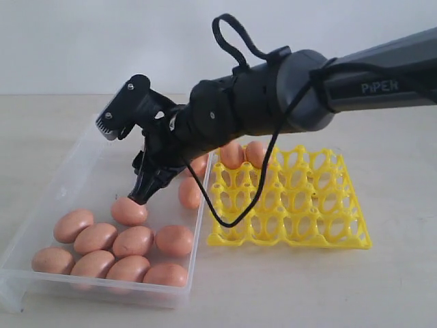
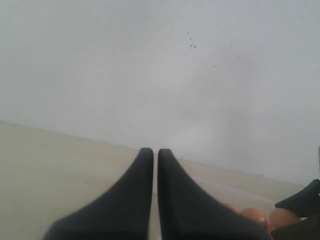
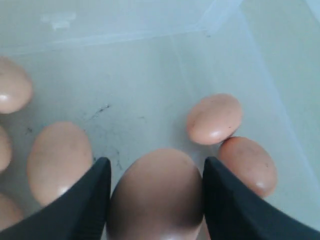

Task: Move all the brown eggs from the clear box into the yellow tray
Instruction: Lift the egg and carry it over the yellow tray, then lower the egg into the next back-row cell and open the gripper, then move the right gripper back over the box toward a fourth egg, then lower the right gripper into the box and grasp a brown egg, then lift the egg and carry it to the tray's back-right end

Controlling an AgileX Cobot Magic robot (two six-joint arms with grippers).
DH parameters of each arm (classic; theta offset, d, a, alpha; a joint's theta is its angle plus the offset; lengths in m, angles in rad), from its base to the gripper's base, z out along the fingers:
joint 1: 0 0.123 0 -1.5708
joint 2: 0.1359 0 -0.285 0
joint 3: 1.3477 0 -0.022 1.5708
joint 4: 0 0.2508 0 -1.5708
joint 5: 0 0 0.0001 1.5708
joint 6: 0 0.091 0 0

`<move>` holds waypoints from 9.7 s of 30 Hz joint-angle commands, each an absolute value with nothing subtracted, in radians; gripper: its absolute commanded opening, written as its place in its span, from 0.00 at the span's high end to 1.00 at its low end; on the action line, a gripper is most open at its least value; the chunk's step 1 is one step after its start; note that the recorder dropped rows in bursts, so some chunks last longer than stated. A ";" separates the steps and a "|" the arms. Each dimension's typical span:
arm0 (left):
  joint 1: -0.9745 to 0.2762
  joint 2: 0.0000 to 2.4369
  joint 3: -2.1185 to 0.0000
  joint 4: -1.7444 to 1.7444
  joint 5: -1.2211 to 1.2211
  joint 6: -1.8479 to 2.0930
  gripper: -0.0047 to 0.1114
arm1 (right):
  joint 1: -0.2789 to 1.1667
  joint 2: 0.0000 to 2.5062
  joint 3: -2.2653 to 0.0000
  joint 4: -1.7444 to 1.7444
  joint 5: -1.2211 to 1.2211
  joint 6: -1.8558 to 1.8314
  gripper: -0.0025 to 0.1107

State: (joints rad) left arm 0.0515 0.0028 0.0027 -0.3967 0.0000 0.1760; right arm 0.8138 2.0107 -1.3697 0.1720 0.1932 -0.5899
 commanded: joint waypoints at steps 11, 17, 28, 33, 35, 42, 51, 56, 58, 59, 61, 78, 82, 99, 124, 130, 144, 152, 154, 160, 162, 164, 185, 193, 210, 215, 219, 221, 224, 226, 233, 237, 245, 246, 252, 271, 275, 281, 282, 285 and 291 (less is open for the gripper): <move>0.047 0.000 0.000 -0.402 0.000 0.182 0.93 | 0.763 1.794 -0.882 0.174 -0.669 -0.283 0.98; 0.047 0.000 0.000 -0.402 0.000 0.182 0.93 | 0.621 1.738 -0.705 0.096 -0.917 -0.060 0.98; 0.047 0.000 0.000 -0.402 0.000 0.182 0.93 | 0.038 1.824 -0.649 -0.753 -1.099 0.373 0.98; 0.047 0.000 0.000 -0.402 0.000 0.182 0.93 | -0.011 2.051 -0.825 -0.981 -1.221 0.547 0.98; 0.047 0.000 0.000 -0.402 0.000 0.182 0.93 | -0.008 2.103 -0.867 -0.983 -1.221 0.567 0.98; 0.047 0.000 0.000 -0.402 0.000 0.182 0.93 | 0.001 2.188 -0.922 -1.016 -1.186 0.569 0.98; 0.047 0.000 0.000 -0.402 0.000 0.182 0.93 | 0.065 2.207 -0.970 -1.015 -1.085 0.559 0.98; 0.047 0.000 0.000 -0.402 0.000 0.182 0.93 | 0.090 2.207 -0.980 -0.977 -1.041 0.548 0.98; 0.047 0.000 0.000 -0.402 0.000 0.182 0.93 | 0.090 2.207 -0.980 -0.973 -1.041 0.548 0.98; 0.047 0.000 0.000 -0.402 0.000 0.182 0.93 | 0.090 2.207 -0.980 -0.973 -1.032 0.548 0.98; 0.047 0.000 0.000 -0.402 0.000 0.182 0.93 | 0.090 2.207 -0.980 -0.973 -1.015 0.552 0.98; 0.047 0.000 0.000 -0.402 0.000 0.182 0.93 | 0.090 2.173 -0.979 -1.004 -0.992 0.714 0.49; 0.047 0.000 0.000 -0.402 0.000 0.182 0.93 | 0.090 2.130 -0.979 -1.027 -0.979 0.757 0.49; 0.047 0.000 0.000 -0.402 0.000 0.182 0.93 | 0.090 1.866 -0.979 -1.290 -0.785 1.074 0.49; 0.047 0.000 0.000 -0.402 0.000 0.182 0.93 | 0.547 1.784 -1.069 -1.366 -0.553 1.224 0.58; 0.047 0.000 0.000 -0.402 0.000 0.182 0.93 | 0.648 1.784 -1.092 -1.472 -0.380 1.342 0.58; 0.047 0.000 0.000 -0.402 0.000 0.182 0.93 | 0.683 1.790 -1.100 -1.744 -0.204 1.688 0.58; 0.047 0.000 0.000 -0.402 0.000 0.182 0.93 | 0.712 1.898 -1.193 -1.744 -0.335 1.565 0.58; 0.047 0.000 0.000 -0.402 0.000 0.182 0.93 | 0.721 1.946 -1.230 -1.744 -0.357 1.469 0.58; 0.047 0.000 0.000 -0.402 0.000 0.182 0.93 | 0.732 2.063 -1.337 -1.744 -0.378 1.373 0.58; 0.047 0.000 0.000 -0.402 0.000 0.182 0.93 | 0.732 2.096 -1.359 -1.744 -0.420 1.344 0.58; 0.047 0.000 0.000 -0.402 0.000 0.182 0.93 | 0.732 2.122 -1.381 -1.744 -0.461 1.314 0.58; 0.047 0.000 0.000 -0.402 0.000 0.182 0.93 | 0.798 2.194 -1.409 -1.744 -0.191 1.311 0.58; 0.047 0.000 0.000 -0.402 0.000 0.182 0.93 | 0.798 2.077 -1.409 -1.744 -0.254 1.395 0.58; 0.047 0.000 0.000 -0.402 0.000 0.182 0.93 | 0.798 2.026 -1.407 -1.744 -0.264 1.514 0.98; 0.047 0.000 0.000 -0.402 0.000 0.182 0.93 | 0.798 2.026 -1.407 -1.744 -0.249 1.512 0.98; 0.047 0.000 0.000 -0.402 0.000 0.182 0.93 | 0.797 2.026 -1.390 -1.744 -0.151 1.514 0.98; 0.047 0.000 0.000 -0.402 0.000 0.182 0.93 | 0.797 2.024 -1.362 -1.744 -0.070 1.510 0.98; 0.047 0.000 0.000 -0.402 0.000 0.182 0.93 | 0.797 2.024 -1.307 -1.744 0.000 1.487 0.98; 0.047 0.000 0.000 -0.402 0.000 0.182 0.93 | 0.788 2.024 -1.279 -1.744 -0.020 1.470 0.98; 0.047 0.000 0.000 -0.402 0.000 0.182 0.93 | 0.786 2.020 -1.268 -1.744 0.000 1.475 0.98; 0.047 0.000 0.000 -0.402 0.000 0.182 0.93 | 0.786 2.020 -1.268 -1.744 0.024 1.511 0.98; 0.047 0.000 0.000 -0.402 0.000 0.182 0.93 | 0.788 1.927 -1.268 -1.744 0.040 1.504 0.98; 0.047 0.000 0.000 -0.402 0.000 0.182 0.93 | 0.788 1.903 -1.268 -1.744 0.054 1.507 0.98; 0.047 0.000 0.000 -0.402 0.000 0.182 0.93 | 0.788 1.773 -1.268 -1.744 0.290 1.474 0.98; 0.047 0.000 0.000 -0.402 0.000 0.182 0.93 | 0.735 1.716 -1.268 -0.875 0.528 0.463 0.98; 0.047 0.000 0.000 -0.402 0.000 0.182 0.93 | 0.666 1.716 -1.268 -0.547 0.453 0.223 0.98; 0.047 0.000 0.000 -0.402 0.000 0.182 0.93 | 0.594 1.701 -1.207 -0.235 0.295 0.000 0.98; 0.047 0.000 0.000 -0.402 0.000 0.182 0.93 | 0.583 1.694 -1.174 -0.219 0.251 -0.009 0.98; 0.047 0.000 0.000 -0.402 0.000 0.182 0.93 | 0.542 1.666 -1.074 -0.217 0.102 0.008 0.98; 0.047 0.000 0.000 -0.402 0.000 0.182 0.93 | 0.407 1.595 -0.841 -0.215 -0.249 0.086 0.98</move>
State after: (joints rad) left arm 0.0515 0.0028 0.0027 -0.3967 0.0000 0.1760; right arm 0.4653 1.6332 -0.9197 -0.2219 -0.0917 0.0502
